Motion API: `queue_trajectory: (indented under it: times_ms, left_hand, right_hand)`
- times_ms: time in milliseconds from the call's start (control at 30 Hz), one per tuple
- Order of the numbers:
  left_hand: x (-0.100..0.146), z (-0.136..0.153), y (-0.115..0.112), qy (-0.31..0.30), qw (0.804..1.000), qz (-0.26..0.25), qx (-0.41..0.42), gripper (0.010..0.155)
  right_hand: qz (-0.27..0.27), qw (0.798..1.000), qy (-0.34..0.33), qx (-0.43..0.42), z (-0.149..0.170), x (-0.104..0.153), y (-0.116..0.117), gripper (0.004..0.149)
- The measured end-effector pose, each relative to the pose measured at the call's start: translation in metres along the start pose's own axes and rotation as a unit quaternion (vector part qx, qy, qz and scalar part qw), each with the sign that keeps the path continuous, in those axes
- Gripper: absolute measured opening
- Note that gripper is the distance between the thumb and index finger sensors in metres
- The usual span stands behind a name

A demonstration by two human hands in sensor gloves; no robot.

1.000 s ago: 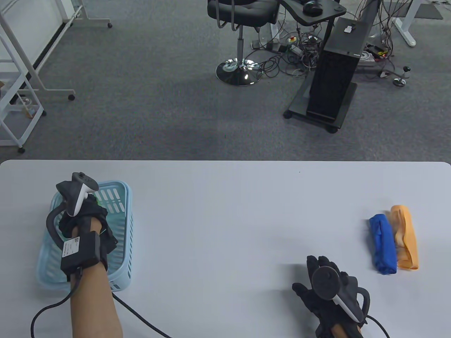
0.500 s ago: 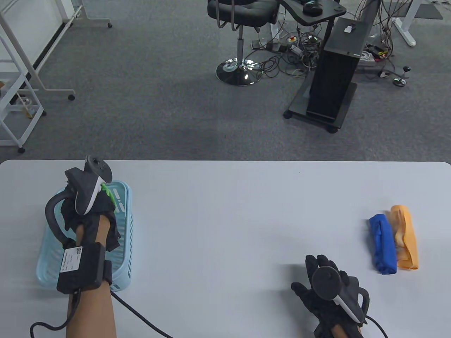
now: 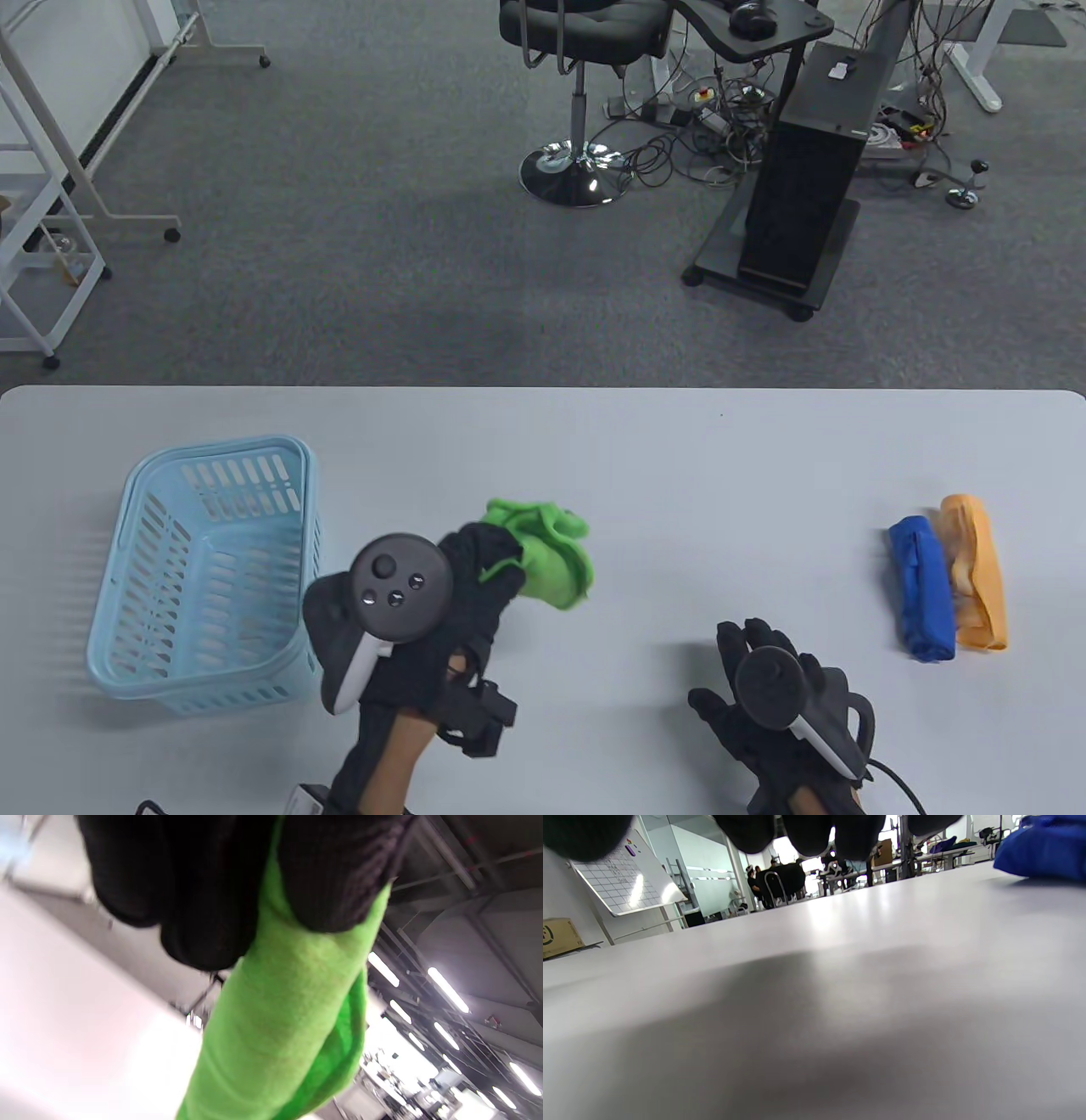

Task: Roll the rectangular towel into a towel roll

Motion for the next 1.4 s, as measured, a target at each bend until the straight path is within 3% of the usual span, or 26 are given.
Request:
queue_trajectory:
  times_ms: [133, 233, 467, 700, 867, 1100, 1300, 1400]
  left_hand:
    - [-0.013, 0.068, -0.083, 0.083, 0.989, 0.104, 0.061, 0.042]
    - [-0.017, 0.099, -0.109, 0.127, 0.982, 0.116, 0.079, 0.042]
    - [-0.013, 0.117, -0.112, 0.142, 0.986, 0.078, -0.027, 0.044]
    - [-0.011, 0.109, -0.105, 0.095, 0.991, 0.069, 0.061, 0.042]
    - [-0.011, 0.099, -0.111, -0.006, 0.989, 0.096, 0.116, 0.042]
    - [-0.004, 0.082, -0.115, -0.066, 0.993, 0.06, 0.08, 0.042]
    - [0.005, 0.061, -0.127, -0.136, 0.981, 0.06, 0.124, 0.042]
    - [0.006, 0.055, -0.135, -0.144, 0.972, 0.097, 0.159, 0.043]
  right_hand:
    - [0.0, 1.0, -0.002, -0.003, 0.001, 0.0, 0.0, 0.087]
    - [-0.008, 1.0, -0.005, -0.006, 0.0, 0.0, 0.001, 0.086]
    - [-0.025, 1.0, -0.006, -0.001, -0.002, -0.003, 0.006, 0.086]
    - [-0.034, 0.999, -0.011, 0.0, -0.005, -0.001, 0.01, 0.085]
    - [-0.047, 0.998, -0.025, -0.018, -0.01, 0.001, 0.011, 0.084]
    - [-0.044, 0.991, -0.058, -0.114, -0.02, 0.006, 0.001, 0.075]
    - [-0.122, 0.968, -0.097, -0.198, -0.03, 0.01, 0.003, 0.094]
    - [-0.095, 0.979, -0.083, -0.163, -0.031, 0.009, 0.005, 0.079]
Point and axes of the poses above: the tracker on the back of each hand, its own z axis roughly to the little-finger side, its own x axis roughly from the fingertips to the wrist, y = z × x, the point moved 1 cm from there along -x, roughly from the wrist to the fingertips, and after that the axes turned 4 degrees about y, right-handed, at the moved point
